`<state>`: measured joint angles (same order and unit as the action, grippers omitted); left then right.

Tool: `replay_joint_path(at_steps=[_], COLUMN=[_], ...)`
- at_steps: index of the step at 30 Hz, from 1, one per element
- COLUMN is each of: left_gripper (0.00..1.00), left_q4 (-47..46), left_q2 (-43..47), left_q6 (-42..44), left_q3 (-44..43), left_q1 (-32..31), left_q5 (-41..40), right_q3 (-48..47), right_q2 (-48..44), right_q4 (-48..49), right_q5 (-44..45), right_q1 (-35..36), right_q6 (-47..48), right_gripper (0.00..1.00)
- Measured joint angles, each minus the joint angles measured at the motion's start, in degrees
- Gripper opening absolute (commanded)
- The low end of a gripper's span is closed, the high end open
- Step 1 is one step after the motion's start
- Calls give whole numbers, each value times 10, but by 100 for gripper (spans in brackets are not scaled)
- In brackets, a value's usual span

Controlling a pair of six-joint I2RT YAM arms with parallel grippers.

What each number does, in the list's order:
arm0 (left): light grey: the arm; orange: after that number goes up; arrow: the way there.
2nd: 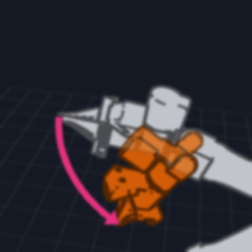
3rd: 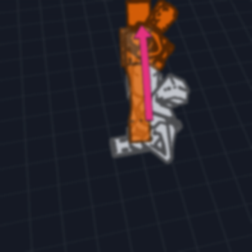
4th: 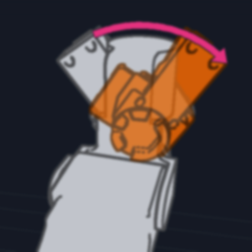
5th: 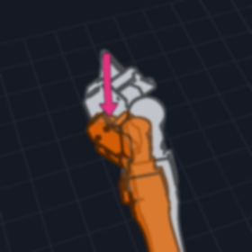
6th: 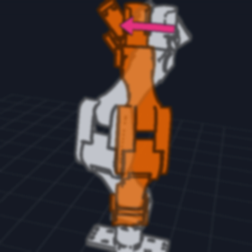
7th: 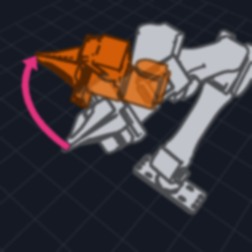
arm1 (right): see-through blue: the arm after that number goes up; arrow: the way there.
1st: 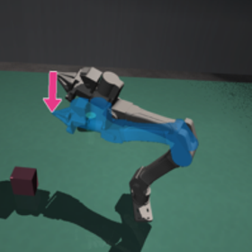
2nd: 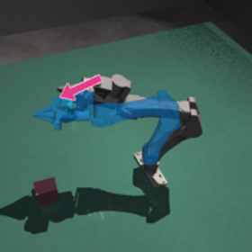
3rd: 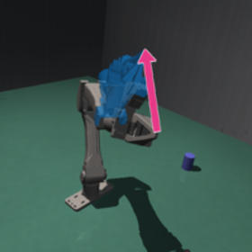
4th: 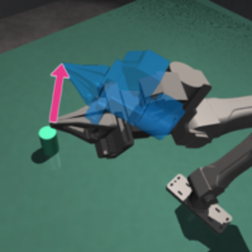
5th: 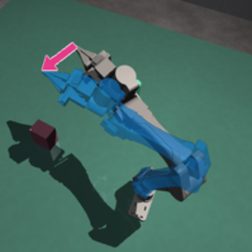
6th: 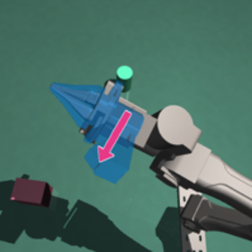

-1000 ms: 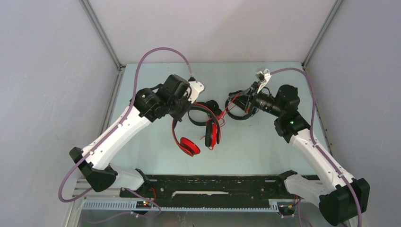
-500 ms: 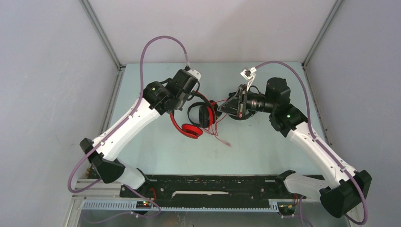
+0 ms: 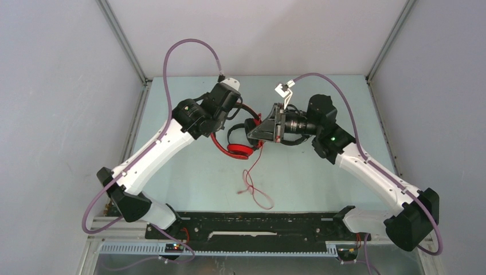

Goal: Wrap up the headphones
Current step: Wrap the headphones cable around the headphones.

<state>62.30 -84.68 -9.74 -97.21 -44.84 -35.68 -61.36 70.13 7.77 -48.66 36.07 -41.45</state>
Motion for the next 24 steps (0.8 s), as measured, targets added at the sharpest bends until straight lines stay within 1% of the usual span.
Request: replay_joint_path(at_steps=[3, 11, 19, 24], left_gripper=[0, 0, 0, 0], left_q4=[-13, -44, -113, -145], left_q2=[0, 6, 62, 83], left_q6=[-25, -86, -149, -178], left_q3=[0, 0, 7, 19], left_q1=[0, 0, 0, 6], left_q5=[7, 21, 19, 29], right_q3=[0, 1, 35, 58], right_q2=[5, 4, -18, -38], right_q4=[11, 7, 44, 47], right_q5=[8, 70, 103, 144], right_q1=[18, 60, 104, 131], right_q6=[9, 91, 152, 209], right_gripper=[10, 14, 16, 17])
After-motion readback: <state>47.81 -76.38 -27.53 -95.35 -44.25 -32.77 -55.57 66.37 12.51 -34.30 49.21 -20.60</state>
